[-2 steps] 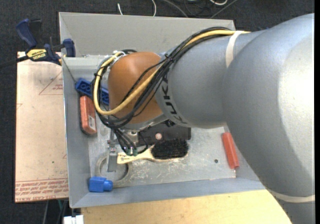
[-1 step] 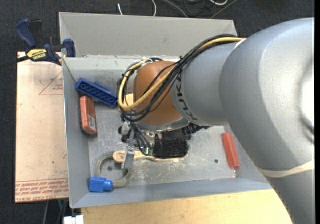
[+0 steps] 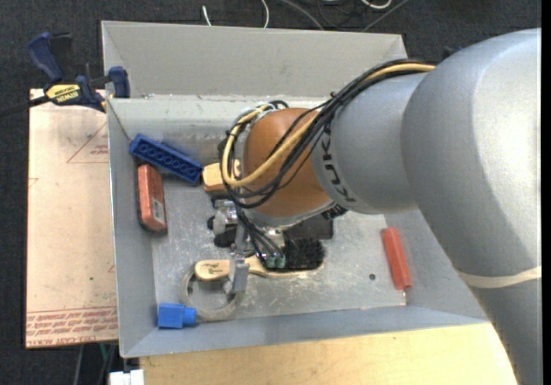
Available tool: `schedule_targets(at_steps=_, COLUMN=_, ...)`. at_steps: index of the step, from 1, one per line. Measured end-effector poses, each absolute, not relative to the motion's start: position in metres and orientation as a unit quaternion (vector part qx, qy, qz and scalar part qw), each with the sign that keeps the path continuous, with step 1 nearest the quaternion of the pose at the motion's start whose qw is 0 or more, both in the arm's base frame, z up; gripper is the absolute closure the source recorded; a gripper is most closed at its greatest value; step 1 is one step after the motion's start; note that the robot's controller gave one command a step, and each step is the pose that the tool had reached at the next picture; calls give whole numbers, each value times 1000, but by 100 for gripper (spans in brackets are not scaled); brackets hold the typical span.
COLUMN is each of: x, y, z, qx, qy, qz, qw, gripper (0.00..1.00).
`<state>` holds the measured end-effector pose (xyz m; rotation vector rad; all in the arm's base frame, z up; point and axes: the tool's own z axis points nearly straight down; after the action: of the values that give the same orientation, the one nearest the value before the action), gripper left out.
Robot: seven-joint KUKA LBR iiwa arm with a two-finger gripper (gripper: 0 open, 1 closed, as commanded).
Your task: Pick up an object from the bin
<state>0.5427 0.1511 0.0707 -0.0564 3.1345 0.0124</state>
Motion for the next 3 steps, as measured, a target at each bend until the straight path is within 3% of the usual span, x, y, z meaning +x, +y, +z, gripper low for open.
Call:
schedule_targets(at_steps=1, x=531, y=131, z=71, qx=175, qy=985, qz=4, qw=2, gripper=0)
schedule_targets(at_steps=2, x=537, y=143, z=72, qx=38, qy=999, qz=7, qw=6, gripper=0)
schedule_targets(at_steps=3, x=533, y=134, z=72, qx=183, qy=983, qz=7, qw=3, gripper=100)
